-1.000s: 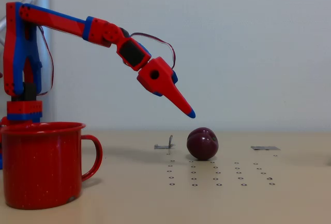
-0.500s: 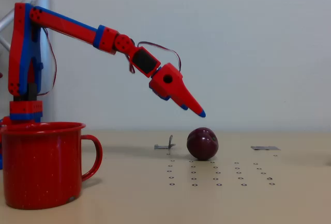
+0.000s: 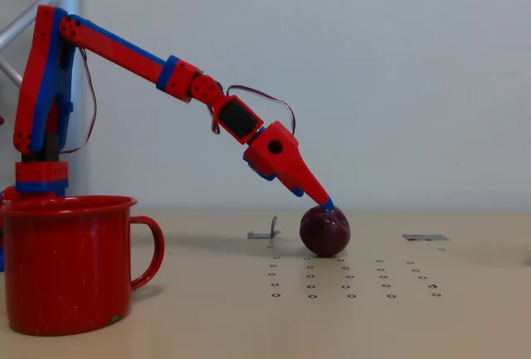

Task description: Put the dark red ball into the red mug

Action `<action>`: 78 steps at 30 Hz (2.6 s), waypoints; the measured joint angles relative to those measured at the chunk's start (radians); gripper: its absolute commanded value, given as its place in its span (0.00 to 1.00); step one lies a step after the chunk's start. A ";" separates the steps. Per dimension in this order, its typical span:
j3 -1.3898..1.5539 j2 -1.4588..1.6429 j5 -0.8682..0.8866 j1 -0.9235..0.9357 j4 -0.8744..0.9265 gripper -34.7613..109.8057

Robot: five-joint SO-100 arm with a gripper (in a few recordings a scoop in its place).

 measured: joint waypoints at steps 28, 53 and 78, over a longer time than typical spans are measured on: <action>-0.158 -0.201 0.000 0.057 -0.034 0.58; -0.138 -0.201 0.054 0.020 -0.034 0.52; -0.066 -0.201 0.055 0.066 0.025 0.53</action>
